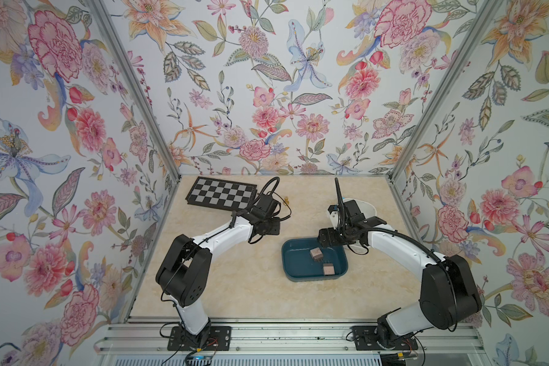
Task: Place the plugs by color into the storage box
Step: Place the plug in the storage box.
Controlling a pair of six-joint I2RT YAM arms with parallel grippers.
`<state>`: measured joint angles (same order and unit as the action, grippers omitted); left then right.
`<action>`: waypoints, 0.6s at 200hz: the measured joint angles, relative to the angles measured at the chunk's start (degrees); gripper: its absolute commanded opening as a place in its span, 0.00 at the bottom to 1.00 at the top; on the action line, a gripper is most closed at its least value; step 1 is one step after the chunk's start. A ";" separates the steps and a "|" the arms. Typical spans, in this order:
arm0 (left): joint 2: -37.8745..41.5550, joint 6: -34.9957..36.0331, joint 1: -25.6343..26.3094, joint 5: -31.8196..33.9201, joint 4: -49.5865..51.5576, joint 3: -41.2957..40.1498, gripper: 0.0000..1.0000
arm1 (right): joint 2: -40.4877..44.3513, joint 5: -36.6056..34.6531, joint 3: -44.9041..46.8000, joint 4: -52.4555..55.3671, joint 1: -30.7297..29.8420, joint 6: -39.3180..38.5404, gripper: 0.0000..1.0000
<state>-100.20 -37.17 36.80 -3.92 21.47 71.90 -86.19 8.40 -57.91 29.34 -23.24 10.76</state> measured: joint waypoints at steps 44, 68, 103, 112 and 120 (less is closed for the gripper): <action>-1.36 -4.02 9.07 -0.42 -0.20 3.80 0.40 | 1.68 0.42 1.40 -0.09 1.33 -0.02 0.93; -4.15 -5.42 11.76 -0.44 -0.74 4.61 0.40 | 2.05 0.74 1.92 -0.09 1.88 -0.04 0.93; -10.16 -6.40 14.67 -0.42 -0.70 5.16 0.41 | 2.54 1.33 2.58 -0.48 2.34 -0.04 0.93; -11.39 -6.56 15.30 -0.42 -0.72 5.16 0.41 | 2.60 1.38 2.60 -0.50 2.38 -0.04 0.93; -12.26 -6.71 15.76 -0.42 -0.70 5.16 0.43 | 2.62 1.55 2.64 -0.50 2.45 -0.04 0.93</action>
<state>-112.46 -43.88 52.56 -4.34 20.78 77.06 -83.57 9.96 -55.27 28.84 -20.80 10.72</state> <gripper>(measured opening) 0.450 0.931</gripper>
